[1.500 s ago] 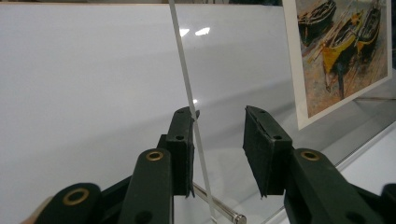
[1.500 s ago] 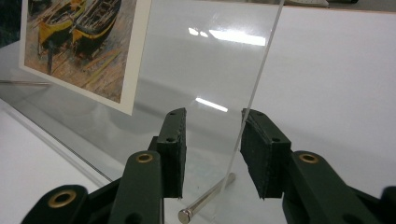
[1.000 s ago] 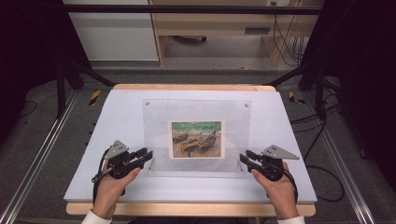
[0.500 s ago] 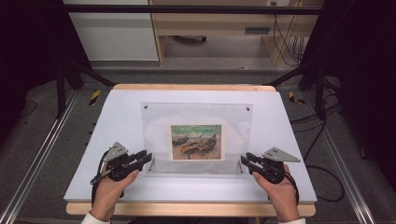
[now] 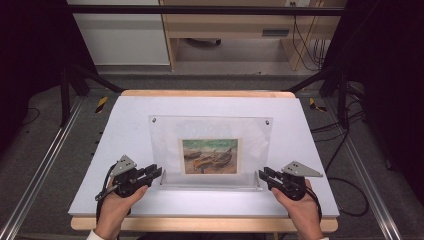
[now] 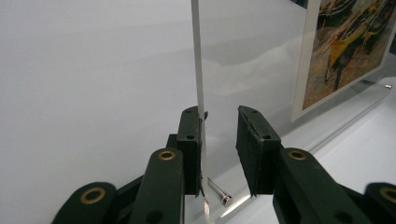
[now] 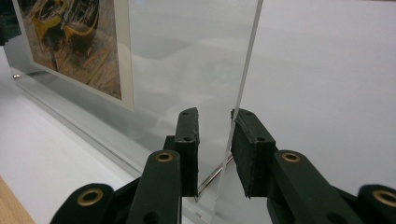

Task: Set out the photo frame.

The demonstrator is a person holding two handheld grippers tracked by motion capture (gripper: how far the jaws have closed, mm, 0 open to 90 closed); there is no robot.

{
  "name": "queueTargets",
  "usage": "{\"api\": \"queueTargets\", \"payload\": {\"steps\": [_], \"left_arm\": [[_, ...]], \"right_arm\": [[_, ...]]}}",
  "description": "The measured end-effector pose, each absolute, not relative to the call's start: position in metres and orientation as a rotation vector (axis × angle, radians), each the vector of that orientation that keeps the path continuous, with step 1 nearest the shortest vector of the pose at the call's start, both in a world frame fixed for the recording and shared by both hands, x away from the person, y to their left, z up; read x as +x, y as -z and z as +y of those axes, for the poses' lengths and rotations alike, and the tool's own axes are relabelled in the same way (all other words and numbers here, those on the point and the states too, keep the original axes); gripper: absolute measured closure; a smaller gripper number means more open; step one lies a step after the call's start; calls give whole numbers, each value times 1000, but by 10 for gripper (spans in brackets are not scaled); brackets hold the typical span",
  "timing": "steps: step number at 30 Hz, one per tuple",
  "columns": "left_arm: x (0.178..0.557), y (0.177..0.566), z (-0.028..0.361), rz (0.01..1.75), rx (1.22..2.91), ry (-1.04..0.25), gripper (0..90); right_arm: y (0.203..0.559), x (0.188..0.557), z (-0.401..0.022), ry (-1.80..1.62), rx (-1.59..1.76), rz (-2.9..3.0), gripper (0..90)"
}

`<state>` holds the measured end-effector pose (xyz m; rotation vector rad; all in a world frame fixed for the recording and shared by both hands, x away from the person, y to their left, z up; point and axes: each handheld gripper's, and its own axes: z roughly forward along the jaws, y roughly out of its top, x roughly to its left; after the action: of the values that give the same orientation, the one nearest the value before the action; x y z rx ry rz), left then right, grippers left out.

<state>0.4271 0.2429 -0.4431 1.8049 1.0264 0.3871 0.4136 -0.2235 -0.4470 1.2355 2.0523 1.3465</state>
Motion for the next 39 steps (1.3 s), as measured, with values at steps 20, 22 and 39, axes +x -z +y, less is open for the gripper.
{"api": "queueTargets", "payload": {"steps": [20, 22, 39], "left_arm": [[415, 448, 243, 1007, 1848, -372, 683], [415, 448, 244, 1005, 1850, -375, 681], [415, 448, 244, 1000, 1847, -376, 681]], "right_arm": [[451, 402, -224, -1324, 1214, 2097, 719], [451, 400, -224, -1326, 1215, 2094, 721], [452, 400, -224, -1332, 1213, 2086, 725]]}}
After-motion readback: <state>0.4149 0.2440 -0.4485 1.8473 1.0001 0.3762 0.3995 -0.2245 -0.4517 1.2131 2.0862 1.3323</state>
